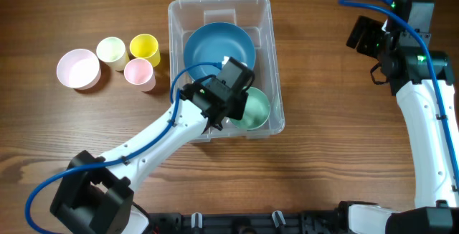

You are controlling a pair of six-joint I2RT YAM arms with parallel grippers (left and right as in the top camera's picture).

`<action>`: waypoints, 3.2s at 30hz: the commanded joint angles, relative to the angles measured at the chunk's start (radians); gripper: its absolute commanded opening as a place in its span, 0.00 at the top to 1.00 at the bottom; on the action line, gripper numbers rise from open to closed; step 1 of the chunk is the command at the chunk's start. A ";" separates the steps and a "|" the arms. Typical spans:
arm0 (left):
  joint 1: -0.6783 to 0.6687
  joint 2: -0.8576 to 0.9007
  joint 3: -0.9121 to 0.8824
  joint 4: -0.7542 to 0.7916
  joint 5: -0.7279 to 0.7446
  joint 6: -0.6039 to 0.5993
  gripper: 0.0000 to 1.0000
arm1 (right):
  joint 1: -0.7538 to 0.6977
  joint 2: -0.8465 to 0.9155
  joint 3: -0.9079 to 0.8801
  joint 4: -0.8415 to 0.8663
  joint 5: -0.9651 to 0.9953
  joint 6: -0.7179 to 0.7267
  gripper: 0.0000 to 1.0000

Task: Pack container
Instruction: 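Withdraw the left gripper and grasp the pink bowl rim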

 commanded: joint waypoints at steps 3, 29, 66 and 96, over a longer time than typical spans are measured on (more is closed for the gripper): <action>0.112 -0.043 0.074 -0.051 -0.100 -0.091 0.46 | 0.001 0.006 0.009 0.002 0.014 0.011 0.00; 0.967 -0.163 0.080 -0.201 0.378 -0.216 0.78 | 0.001 0.006 0.009 0.002 0.014 0.011 0.00; 0.487 -0.063 0.069 -0.121 0.112 -0.227 0.91 | 0.001 0.006 0.009 0.002 0.014 0.011 0.00; 1.124 -0.066 0.069 -0.122 0.184 -0.276 0.82 | 0.001 0.006 0.009 0.002 0.014 0.012 0.00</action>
